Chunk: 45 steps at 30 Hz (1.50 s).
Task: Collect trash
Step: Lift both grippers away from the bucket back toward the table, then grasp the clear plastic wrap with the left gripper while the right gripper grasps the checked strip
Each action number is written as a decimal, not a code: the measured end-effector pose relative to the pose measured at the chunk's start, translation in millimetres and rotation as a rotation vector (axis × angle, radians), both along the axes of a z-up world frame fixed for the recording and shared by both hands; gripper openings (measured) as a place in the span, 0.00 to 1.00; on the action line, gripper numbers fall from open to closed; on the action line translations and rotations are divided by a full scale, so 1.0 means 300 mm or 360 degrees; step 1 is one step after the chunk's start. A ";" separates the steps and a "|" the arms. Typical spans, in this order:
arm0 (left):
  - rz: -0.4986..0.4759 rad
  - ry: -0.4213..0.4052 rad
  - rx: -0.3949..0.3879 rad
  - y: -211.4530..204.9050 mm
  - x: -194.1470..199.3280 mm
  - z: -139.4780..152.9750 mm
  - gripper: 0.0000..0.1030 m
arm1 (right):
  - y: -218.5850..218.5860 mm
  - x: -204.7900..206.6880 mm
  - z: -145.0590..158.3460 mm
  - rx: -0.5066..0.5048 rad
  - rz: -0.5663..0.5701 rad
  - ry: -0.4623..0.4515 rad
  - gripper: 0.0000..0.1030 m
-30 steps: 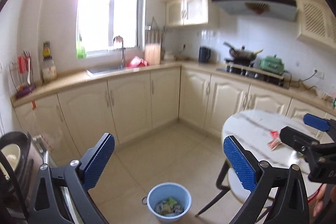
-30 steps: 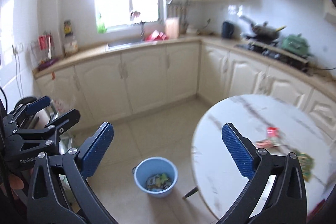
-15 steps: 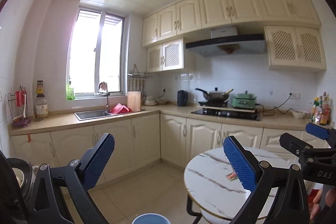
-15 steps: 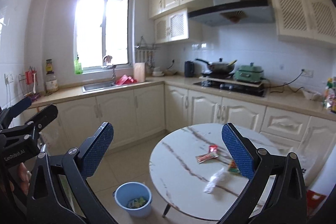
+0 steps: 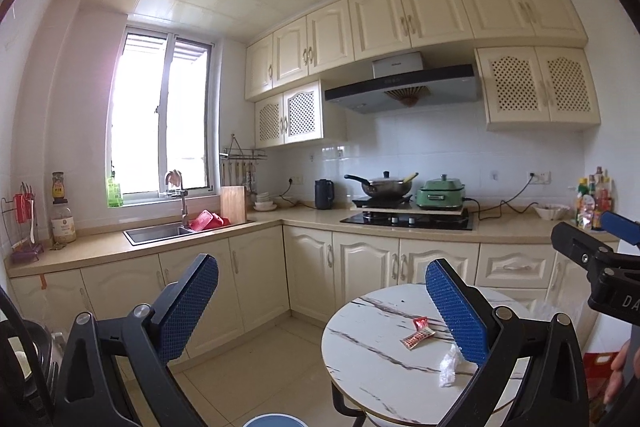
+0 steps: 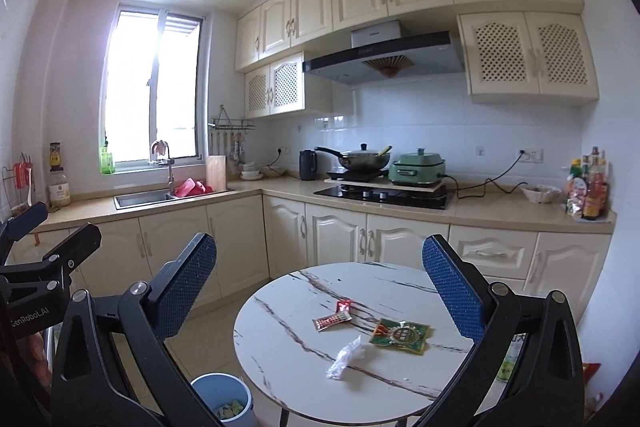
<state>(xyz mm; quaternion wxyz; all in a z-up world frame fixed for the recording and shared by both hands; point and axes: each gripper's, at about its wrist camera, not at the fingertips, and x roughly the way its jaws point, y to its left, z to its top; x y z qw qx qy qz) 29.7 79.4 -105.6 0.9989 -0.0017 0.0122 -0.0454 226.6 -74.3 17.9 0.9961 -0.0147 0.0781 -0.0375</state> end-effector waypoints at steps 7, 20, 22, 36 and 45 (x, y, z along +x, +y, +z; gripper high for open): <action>-0.0052 0.0105 0.0032 -0.027 0.161 0.031 0.99 | -0.099 0.048 -0.054 0.0036 -0.0077 0.0064 1.00; -0.0233 0.0586 0.0122 -0.238 0.630 -0.031 0.99 | -0.376 0.266 -0.355 0.0184 -0.0279 0.0423 1.00; -0.0283 0.0669 0.0148 -0.292 0.712 -0.042 0.99 | -0.413 0.297 -0.408 0.0200 -0.0301 0.0479 1.00; -0.0630 0.1154 0.0366 -0.632 1.154 -0.199 0.88 | -0.693 0.555 -0.746 0.0284 -0.0437 0.0903 1.00; -0.0755 0.1237 0.0351 -0.641 1.321 -0.240 0.22 | -0.695 0.682 -0.783 0.0275 -0.0383 0.0954 1.00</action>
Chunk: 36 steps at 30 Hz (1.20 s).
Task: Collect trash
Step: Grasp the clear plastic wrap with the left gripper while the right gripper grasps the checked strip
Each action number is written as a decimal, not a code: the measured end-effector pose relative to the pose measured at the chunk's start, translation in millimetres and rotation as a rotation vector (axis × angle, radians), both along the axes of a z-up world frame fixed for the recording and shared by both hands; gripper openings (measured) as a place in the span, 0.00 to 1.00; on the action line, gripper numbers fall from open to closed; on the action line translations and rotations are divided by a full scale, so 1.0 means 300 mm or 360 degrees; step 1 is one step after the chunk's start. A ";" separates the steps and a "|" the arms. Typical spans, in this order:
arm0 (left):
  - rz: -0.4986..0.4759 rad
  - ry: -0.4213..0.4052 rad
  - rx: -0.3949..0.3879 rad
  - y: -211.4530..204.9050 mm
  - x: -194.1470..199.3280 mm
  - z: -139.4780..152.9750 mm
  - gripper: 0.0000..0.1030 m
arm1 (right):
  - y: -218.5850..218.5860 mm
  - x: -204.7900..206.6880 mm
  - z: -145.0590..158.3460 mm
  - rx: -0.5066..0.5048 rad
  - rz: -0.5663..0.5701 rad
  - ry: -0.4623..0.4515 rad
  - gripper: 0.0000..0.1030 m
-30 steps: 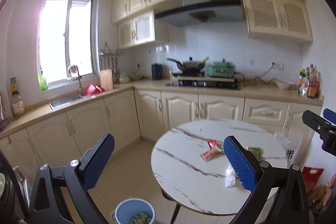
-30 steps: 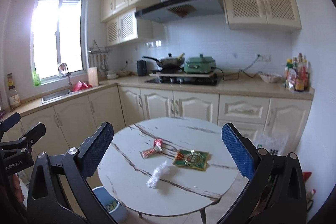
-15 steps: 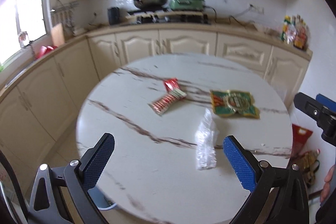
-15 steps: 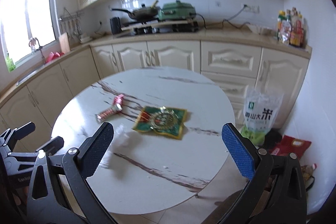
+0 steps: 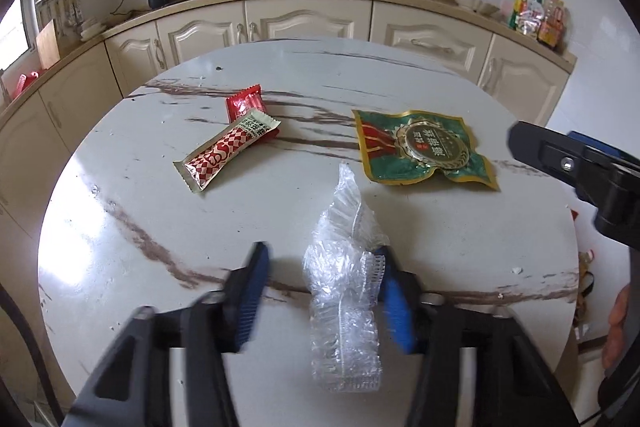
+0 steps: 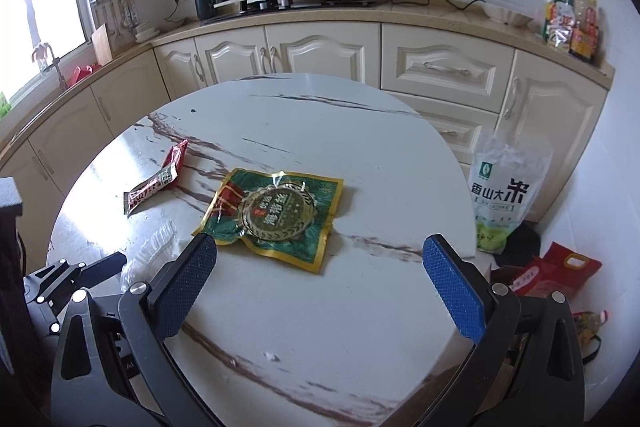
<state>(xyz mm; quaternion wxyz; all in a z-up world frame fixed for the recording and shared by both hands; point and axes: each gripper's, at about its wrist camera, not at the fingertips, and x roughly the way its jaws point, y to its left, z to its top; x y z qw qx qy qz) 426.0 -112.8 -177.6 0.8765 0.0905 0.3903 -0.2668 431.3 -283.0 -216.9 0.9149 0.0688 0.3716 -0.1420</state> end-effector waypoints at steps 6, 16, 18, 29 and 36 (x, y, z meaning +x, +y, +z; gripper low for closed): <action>0.0114 -0.0003 -0.0054 0.176 0.065 0.005 0.16 | 0.115 0.118 -0.015 0.0008 0.0112 0.0018 1.00; 0.0389 -0.0087 -0.0109 0.477 0.126 0.068 0.16 | 0.387 0.385 -0.110 0.0160 0.0294 0.0173 1.00; 0.0401 -0.0090 -0.0122 0.511 0.129 0.070 0.16 | 0.414 0.444 -0.135 0.0194 0.0256 0.0205 1.00; 0.0364 -0.0102 -0.0156 0.590 0.138 0.071 0.16 | 0.475 0.604 -0.247 -0.0012 0.0046 0.0391 1.00; 0.0356 -0.0106 -0.0199 0.634 0.090 0.096 0.16 | 0.407 0.532 -0.207 -0.0008 0.0052 0.0364 0.63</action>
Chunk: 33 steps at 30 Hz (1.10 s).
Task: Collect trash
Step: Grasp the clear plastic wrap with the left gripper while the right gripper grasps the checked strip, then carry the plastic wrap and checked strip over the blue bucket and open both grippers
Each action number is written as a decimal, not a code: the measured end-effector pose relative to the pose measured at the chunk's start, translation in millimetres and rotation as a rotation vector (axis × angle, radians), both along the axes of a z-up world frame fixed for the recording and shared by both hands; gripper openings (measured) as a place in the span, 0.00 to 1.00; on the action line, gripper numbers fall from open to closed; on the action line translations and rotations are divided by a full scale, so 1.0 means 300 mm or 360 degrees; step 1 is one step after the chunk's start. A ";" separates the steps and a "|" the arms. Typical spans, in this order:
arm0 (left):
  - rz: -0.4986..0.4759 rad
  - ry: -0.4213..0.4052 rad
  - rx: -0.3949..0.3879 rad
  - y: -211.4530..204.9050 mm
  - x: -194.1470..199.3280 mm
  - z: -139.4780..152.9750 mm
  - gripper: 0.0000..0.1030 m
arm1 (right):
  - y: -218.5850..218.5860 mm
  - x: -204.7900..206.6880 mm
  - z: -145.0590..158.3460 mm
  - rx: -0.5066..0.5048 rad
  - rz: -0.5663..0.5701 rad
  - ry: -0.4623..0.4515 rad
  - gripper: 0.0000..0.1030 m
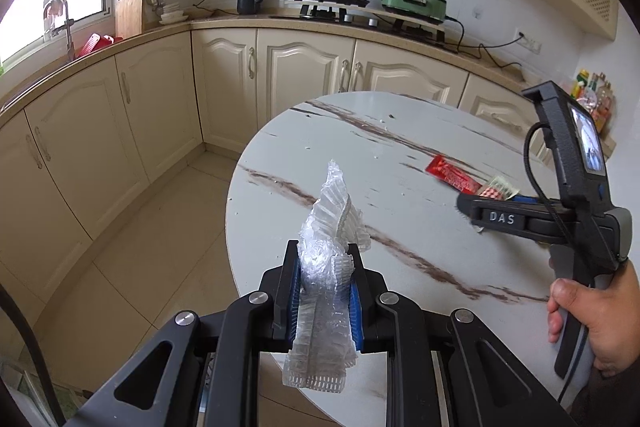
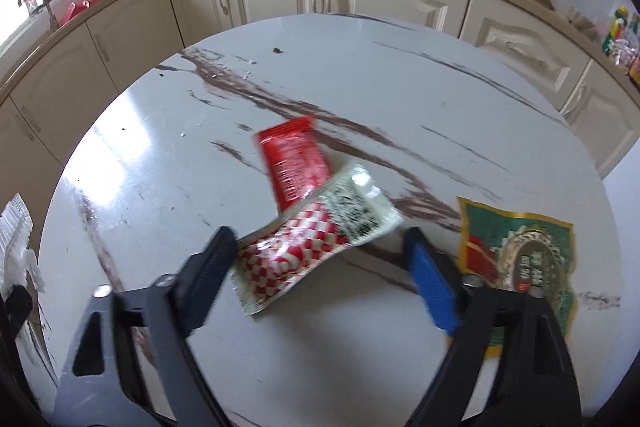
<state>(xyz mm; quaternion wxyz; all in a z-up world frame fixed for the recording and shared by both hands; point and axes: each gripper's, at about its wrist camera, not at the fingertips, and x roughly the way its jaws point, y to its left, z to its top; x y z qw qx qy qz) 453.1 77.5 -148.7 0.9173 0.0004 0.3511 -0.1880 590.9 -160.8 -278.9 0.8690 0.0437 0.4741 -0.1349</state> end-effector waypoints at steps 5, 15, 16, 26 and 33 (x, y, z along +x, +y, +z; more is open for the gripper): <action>-0.0007 0.0003 -0.0015 0.001 -0.046 0.023 0.16 | -0.050 -0.033 0.024 0.0027 0.0032 0.0002 0.19; -0.0046 0.0018 -0.0095 0.036 -0.131 0.090 0.16 | -0.047 -0.157 0.109 0.0119 0.0113 -0.0138 0.06; -0.0046 0.0015 -0.0109 0.047 -0.142 0.099 0.16 | -0.031 -0.173 0.132 0.0124 0.0134 -0.0169 0.06; 0.0168 -0.0026 -0.0122 0.331 -0.273 0.125 0.16 | 0.468 -0.205 0.254 0.0323 0.0748 -0.0299 0.06; 0.0441 0.0113 -0.0070 0.652 -0.287 -0.001 0.16 | 0.866 -0.126 0.087 0.0418 0.1100 -0.0149 0.06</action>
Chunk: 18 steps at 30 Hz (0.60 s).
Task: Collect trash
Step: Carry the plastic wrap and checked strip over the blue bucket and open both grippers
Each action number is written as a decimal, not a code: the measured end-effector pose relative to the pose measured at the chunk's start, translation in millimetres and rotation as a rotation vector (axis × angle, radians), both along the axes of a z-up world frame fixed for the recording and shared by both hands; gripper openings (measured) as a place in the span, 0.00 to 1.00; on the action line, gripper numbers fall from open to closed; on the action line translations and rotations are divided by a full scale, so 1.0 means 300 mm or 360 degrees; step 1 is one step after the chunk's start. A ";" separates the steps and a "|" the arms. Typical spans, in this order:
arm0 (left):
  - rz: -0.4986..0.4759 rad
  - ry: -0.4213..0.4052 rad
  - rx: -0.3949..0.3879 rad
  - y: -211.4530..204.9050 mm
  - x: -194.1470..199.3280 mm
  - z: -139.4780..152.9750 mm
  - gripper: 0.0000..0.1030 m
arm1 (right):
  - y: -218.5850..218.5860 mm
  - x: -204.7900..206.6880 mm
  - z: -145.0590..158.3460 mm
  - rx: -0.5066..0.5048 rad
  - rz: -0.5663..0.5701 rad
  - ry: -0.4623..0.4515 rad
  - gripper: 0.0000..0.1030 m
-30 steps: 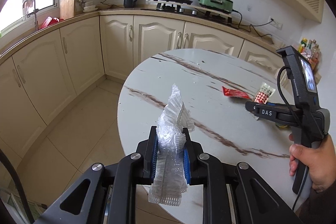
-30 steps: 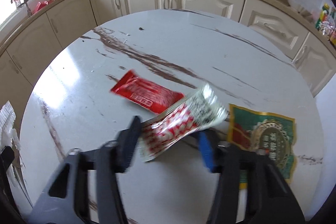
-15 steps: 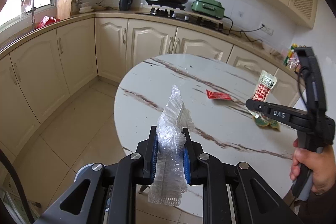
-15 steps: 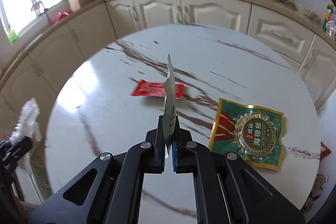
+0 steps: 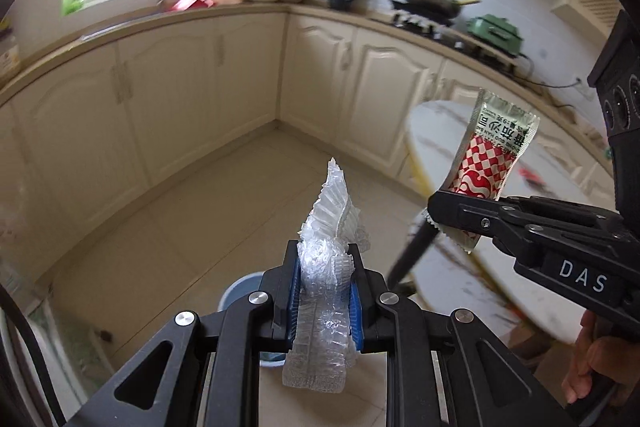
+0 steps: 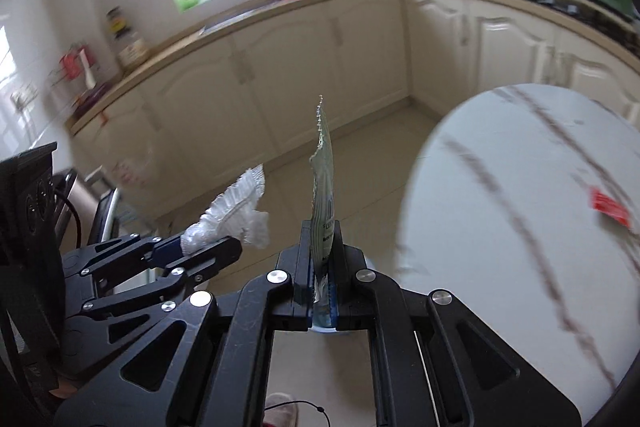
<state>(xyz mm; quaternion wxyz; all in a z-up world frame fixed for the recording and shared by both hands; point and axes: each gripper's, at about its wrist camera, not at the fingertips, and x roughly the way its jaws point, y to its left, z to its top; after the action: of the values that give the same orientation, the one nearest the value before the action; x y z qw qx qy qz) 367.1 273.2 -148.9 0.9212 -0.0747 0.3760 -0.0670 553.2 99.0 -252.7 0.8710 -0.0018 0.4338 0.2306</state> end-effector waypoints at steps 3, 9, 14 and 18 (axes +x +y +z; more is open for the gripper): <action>0.0070 0.0090 -0.0009 0.090 0.026 -0.076 0.16 | 0.130 0.055 -0.120 -0.0013 0.0109 0.0113 0.06; 0.0095 0.0342 -0.0064 0.184 0.155 -0.309 0.16 | 0.258 0.198 -0.434 -0.0068 0.0147 0.0419 0.06; 0.0074 0.0535 -0.0109 0.220 0.300 -0.503 0.16 | 0.288 0.309 -0.683 -0.0143 0.0122 0.0628 0.09; 0.0049 0.0633 -0.0144 0.245 0.415 -0.613 0.16 | 0.264 0.369 -0.799 -0.0171 0.0074 0.0699 0.25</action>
<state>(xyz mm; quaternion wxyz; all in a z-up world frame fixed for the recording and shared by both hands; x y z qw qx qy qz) 491.7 346.7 -332.7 0.8254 -0.1335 0.5459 -0.0538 664.0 178.1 -492.4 0.7487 -0.0079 0.6245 0.2222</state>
